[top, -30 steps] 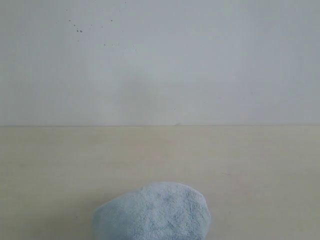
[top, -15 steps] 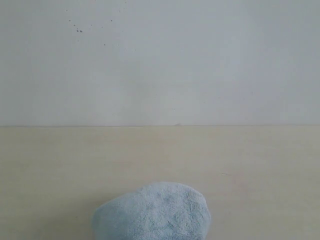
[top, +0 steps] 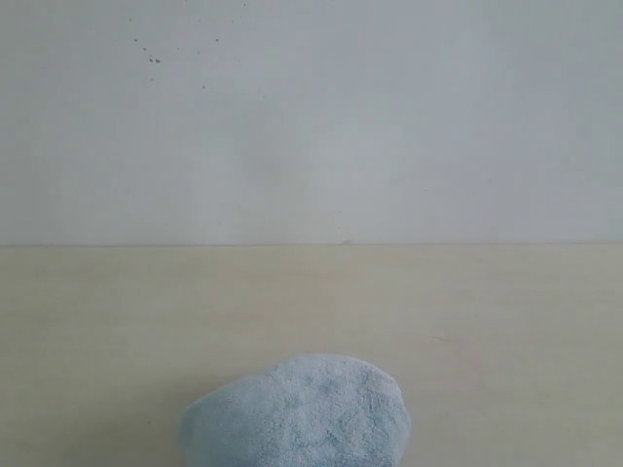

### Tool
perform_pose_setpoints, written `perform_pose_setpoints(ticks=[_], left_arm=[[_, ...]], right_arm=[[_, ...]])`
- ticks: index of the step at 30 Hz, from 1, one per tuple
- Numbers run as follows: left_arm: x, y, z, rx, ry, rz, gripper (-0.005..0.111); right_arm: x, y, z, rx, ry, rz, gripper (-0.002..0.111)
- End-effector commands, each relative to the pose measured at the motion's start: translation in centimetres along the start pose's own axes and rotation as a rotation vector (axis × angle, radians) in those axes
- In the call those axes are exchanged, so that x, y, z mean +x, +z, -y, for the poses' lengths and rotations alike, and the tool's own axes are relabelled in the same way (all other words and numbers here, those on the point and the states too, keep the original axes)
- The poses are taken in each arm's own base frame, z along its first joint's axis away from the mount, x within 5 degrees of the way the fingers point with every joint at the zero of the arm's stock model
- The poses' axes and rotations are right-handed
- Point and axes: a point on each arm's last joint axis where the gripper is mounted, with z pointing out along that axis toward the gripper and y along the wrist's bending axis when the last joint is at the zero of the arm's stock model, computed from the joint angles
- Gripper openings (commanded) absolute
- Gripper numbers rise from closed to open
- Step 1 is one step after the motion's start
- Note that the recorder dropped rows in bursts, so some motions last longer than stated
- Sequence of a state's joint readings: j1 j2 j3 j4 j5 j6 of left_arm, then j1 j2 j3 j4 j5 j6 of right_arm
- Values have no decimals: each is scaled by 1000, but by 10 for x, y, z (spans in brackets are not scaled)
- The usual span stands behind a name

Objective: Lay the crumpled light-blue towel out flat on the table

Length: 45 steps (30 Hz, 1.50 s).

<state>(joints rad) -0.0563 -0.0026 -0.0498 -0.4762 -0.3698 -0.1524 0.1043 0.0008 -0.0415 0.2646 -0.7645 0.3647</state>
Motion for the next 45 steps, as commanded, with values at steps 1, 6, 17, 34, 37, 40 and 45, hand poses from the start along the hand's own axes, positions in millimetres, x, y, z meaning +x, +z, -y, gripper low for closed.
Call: perform_pose_setpoints(ticks=[1, 6, 17, 34, 37, 40, 45], left_arm=[[-99, -6, 51, 228, -43, 648, 4], [-80, 115, 123, 423, 432, -45, 4], [158, 174, 26, 252, 36, -1388, 4], [125, 199, -21, -271, 1171, -939, 4], [145, 189, -3, -56, 899, -1070, 4], [163, 176, 20, 245, 688, -1181, 4], [177, 162, 36, 403, 419, -1312, 8]], right_arm=[[-74, 39, -55, -145, -3, 250, 0], [-31, 137, -73, -128, -418, -296, 0], [227, 87, 41, 72, -350, -2141, 0], [291, 103, 22, -154, -393, -2091, 0], [291, 104, 22, -155, -406, -2084, 0], [288, 99, 22, -199, -421, -2144, 0], [286, 94, 23, -225, -429, -2208, 18]])
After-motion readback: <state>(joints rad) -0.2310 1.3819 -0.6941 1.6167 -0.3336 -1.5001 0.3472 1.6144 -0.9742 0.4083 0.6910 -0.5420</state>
